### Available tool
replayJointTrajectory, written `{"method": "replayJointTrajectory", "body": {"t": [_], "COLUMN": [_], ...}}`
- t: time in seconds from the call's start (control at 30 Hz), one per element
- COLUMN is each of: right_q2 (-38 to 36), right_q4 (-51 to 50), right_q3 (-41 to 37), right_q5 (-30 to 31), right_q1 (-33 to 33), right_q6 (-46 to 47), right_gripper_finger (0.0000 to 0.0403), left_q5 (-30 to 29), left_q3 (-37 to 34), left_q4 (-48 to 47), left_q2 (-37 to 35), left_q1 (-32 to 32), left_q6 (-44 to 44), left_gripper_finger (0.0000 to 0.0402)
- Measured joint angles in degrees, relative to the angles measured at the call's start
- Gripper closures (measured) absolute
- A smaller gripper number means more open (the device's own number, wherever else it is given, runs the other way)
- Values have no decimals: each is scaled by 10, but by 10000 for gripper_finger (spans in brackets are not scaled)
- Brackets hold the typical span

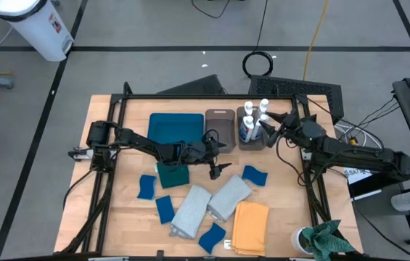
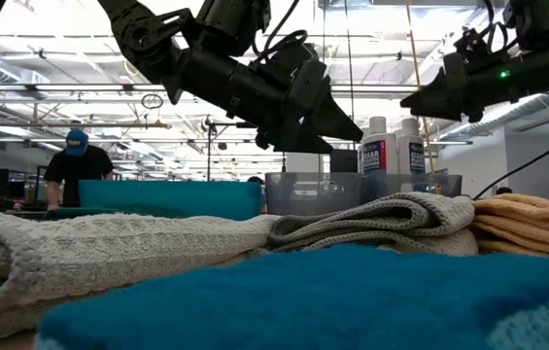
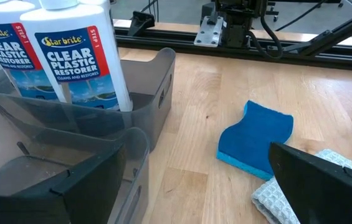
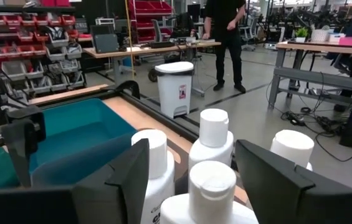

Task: Pick & Place Kitchen Items
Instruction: Put the blue sponge into the left black bin

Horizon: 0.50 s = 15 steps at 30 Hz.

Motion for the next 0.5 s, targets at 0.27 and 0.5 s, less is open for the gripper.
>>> {"method": "replayJointTrajectory", "body": {"t": [0.27, 0.5], "right_q2": [-25, -48], "right_q4": [-15, -22], "right_q3": [0, 0], "right_q5": [0, 0], "right_q1": [0, 0], "right_q6": [0, 0], "right_gripper_finger": [193, 193], "left_q5": [0, 0], "left_q3": [0, 0], "left_q4": [0, 0], "left_q2": [0, 0], "left_q1": [0, 0], "left_q6": [-1, -3], "left_gripper_finger": [5, 5]}}
